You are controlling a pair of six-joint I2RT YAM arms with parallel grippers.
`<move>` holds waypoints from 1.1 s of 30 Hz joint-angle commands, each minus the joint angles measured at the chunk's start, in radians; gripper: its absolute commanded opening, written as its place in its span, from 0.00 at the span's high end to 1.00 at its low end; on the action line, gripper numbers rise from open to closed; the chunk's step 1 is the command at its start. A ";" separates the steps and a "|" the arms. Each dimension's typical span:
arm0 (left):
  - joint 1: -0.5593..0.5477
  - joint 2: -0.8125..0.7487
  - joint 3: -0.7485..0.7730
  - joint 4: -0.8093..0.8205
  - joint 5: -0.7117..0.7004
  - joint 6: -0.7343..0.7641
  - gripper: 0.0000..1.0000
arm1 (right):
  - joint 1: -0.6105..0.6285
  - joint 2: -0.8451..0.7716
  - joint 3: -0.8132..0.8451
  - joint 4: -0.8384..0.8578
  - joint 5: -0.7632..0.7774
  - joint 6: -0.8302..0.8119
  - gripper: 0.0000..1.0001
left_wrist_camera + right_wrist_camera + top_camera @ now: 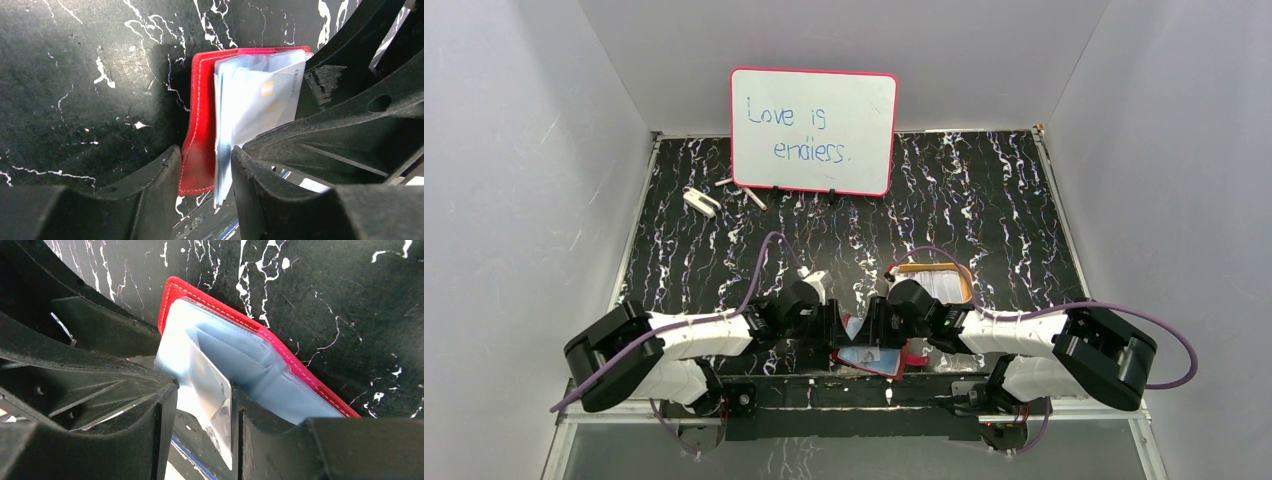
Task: Put the credit cards into the card holder
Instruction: Insert the credit card into the card holder.
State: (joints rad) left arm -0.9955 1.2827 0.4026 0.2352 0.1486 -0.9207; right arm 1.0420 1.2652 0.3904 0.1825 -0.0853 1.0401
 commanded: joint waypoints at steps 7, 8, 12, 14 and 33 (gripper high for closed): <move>-0.012 0.082 0.011 -0.008 0.064 0.017 0.95 | 0.003 0.005 -0.012 -0.003 0.004 -0.030 0.50; -0.011 0.074 0.006 -0.010 0.061 0.012 0.98 | 0.004 0.005 -0.012 -0.002 0.002 -0.030 0.50; -0.011 -0.005 -0.031 -0.036 0.004 -0.020 1.00 | 0.004 -0.008 -0.005 -0.005 -0.011 -0.032 0.42; -0.010 -0.063 -0.057 -0.063 -0.050 -0.046 1.00 | 0.004 -0.026 0.001 -0.018 -0.007 -0.025 0.37; -0.009 -0.398 -0.188 -0.366 -0.380 -0.369 1.00 | 0.004 0.145 0.229 -0.066 0.031 -0.051 0.33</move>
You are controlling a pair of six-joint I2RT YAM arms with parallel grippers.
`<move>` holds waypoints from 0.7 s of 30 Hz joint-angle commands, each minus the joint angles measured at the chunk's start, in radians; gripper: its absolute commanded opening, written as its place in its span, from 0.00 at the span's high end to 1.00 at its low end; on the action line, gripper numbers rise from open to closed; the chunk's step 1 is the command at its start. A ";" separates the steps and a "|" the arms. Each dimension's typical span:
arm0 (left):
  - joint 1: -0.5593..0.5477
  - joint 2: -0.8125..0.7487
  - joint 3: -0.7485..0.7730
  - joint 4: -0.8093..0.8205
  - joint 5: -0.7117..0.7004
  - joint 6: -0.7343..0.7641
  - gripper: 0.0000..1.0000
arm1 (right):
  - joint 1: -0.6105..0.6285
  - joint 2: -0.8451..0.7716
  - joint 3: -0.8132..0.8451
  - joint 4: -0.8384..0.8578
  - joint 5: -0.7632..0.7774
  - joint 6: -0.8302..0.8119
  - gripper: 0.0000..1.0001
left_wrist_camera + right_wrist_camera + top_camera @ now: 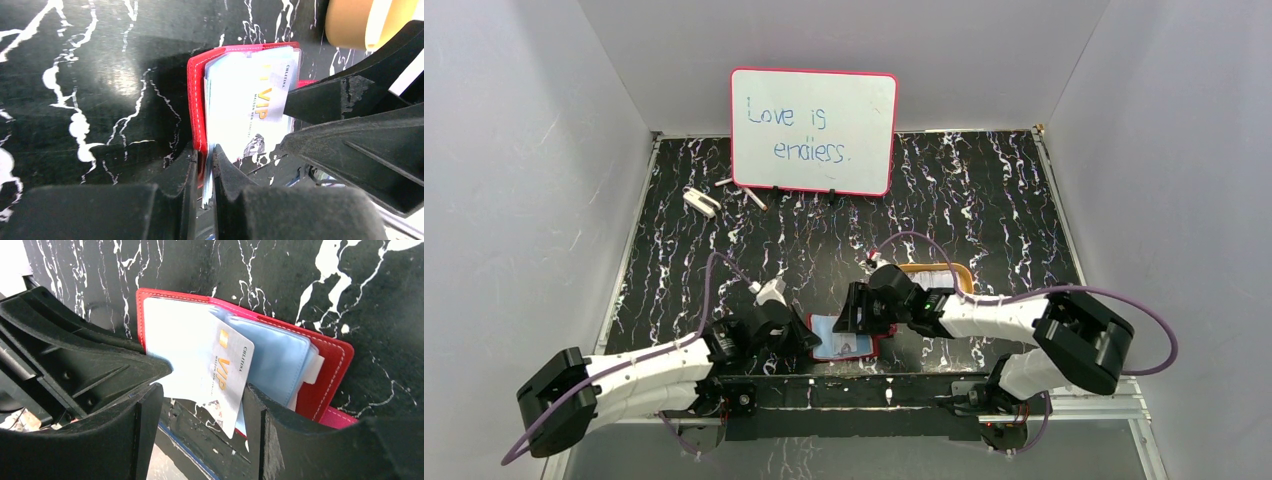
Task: Put the credit cards into the card holder
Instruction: Insert the credit card into the card holder.
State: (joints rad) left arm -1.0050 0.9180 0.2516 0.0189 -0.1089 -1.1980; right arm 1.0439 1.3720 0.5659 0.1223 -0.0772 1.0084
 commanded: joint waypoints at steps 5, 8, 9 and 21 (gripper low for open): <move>0.000 -0.085 -0.073 -0.169 -0.175 -0.202 1.00 | 0.002 0.093 0.069 0.020 0.009 -0.012 0.46; 0.000 -0.113 -0.083 -0.193 -0.193 -0.235 1.00 | 0.002 0.119 0.067 0.038 -0.014 -0.013 0.57; 0.000 -0.122 -0.085 -0.199 -0.197 -0.240 1.00 | 0.002 0.124 0.062 0.045 -0.019 -0.011 0.59; 0.000 -0.149 -0.040 -0.304 -0.207 -0.191 0.87 | 0.002 0.162 0.086 0.059 -0.040 -0.048 0.71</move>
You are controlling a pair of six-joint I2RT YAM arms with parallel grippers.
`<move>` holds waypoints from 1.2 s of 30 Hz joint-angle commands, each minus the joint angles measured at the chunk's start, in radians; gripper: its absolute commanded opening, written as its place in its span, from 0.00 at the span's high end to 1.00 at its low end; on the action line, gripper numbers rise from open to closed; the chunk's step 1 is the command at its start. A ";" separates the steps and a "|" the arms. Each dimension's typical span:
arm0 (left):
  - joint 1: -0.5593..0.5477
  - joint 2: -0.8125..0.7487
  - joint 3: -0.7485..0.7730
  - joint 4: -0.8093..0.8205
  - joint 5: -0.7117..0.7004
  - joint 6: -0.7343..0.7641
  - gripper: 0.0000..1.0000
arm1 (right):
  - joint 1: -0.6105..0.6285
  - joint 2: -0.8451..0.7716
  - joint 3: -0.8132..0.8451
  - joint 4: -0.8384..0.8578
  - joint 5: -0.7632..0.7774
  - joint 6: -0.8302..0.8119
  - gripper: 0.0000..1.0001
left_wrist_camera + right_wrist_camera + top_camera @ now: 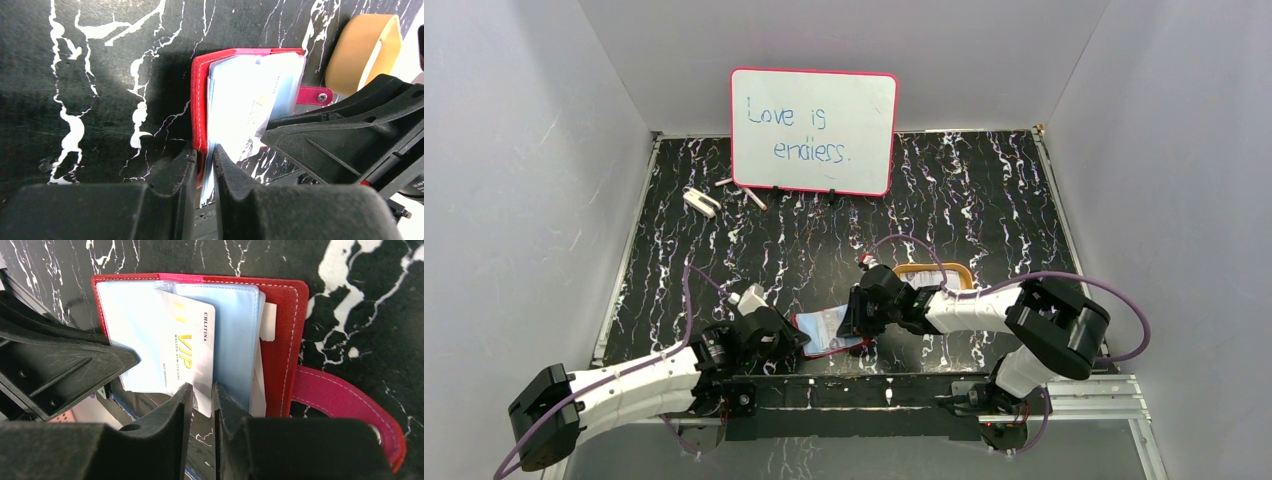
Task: Put the credit cards into the card holder
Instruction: Insert the credit card into the card holder.
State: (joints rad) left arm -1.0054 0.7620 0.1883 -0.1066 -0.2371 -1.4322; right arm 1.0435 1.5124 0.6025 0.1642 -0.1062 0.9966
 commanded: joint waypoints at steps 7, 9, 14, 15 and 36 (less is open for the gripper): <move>0.001 0.003 0.108 -0.344 -0.128 0.103 0.79 | 0.003 0.043 0.059 -0.002 -0.013 -0.059 0.73; 0.000 0.009 0.132 -0.381 -0.139 0.118 0.79 | 0.002 0.047 0.060 0.001 -0.015 -0.061 0.74; 0.000 0.044 0.210 -0.466 -0.158 0.172 0.77 | 0.002 0.062 0.060 0.011 -0.021 -0.059 0.74; 0.001 0.052 0.228 -0.479 -0.161 0.187 0.76 | 0.002 0.063 0.061 0.011 -0.021 -0.059 0.74; 0.001 0.192 0.249 -0.410 -0.156 0.241 0.61 | 0.003 0.056 0.078 0.014 -0.037 -0.068 0.71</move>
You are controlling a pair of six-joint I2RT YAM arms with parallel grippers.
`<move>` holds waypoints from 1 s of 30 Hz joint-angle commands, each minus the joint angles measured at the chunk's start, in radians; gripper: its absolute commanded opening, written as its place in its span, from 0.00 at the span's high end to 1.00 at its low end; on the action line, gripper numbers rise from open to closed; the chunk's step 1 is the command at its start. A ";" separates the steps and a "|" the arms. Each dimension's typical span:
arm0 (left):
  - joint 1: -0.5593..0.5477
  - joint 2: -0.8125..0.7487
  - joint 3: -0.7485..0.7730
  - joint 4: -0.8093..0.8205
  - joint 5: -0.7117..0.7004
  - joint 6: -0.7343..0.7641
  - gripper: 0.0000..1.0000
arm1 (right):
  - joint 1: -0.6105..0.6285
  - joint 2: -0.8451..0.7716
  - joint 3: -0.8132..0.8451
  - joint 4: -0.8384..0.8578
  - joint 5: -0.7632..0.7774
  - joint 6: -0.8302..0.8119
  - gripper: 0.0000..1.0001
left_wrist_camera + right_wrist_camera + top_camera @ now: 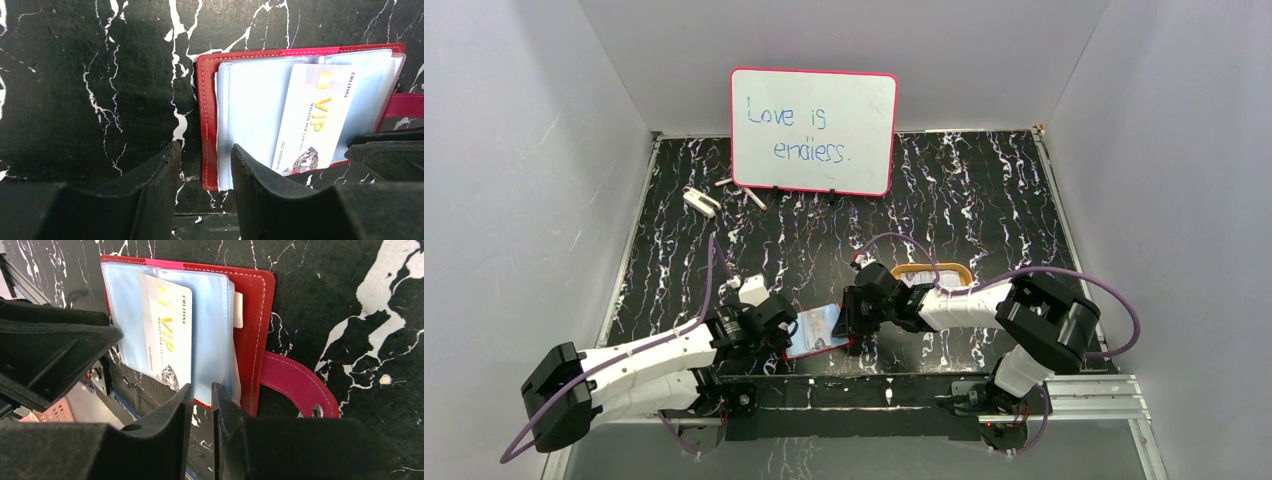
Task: Put the credit cards into the card holder
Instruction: Insert the credit card into the card holder.
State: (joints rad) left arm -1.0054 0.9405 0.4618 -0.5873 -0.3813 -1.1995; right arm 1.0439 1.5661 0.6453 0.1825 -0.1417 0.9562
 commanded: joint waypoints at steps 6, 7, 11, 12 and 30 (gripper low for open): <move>0.004 0.043 -0.038 0.127 -0.008 0.028 0.69 | 0.002 -0.019 0.037 -0.011 -0.004 -0.030 0.70; 0.004 0.050 -0.040 0.132 -0.007 0.031 0.71 | 0.002 -0.027 0.036 -0.014 -0.001 -0.029 0.69; 0.004 0.065 -0.051 0.153 -0.004 0.040 0.76 | 0.002 -0.061 0.044 -0.036 0.016 -0.038 0.68; 0.005 0.066 -0.054 0.156 -0.003 0.040 0.77 | 0.002 -0.067 0.049 -0.044 0.020 -0.040 0.67; 0.005 0.012 -0.087 0.155 0.002 0.026 0.78 | 0.002 -0.003 0.111 -0.080 0.044 -0.049 0.58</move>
State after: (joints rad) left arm -1.0035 0.9604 0.4004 -0.3855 -0.3756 -1.1748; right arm 1.0439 1.5482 0.7338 0.1013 -0.1078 0.9104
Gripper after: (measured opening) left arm 0.225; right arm 0.425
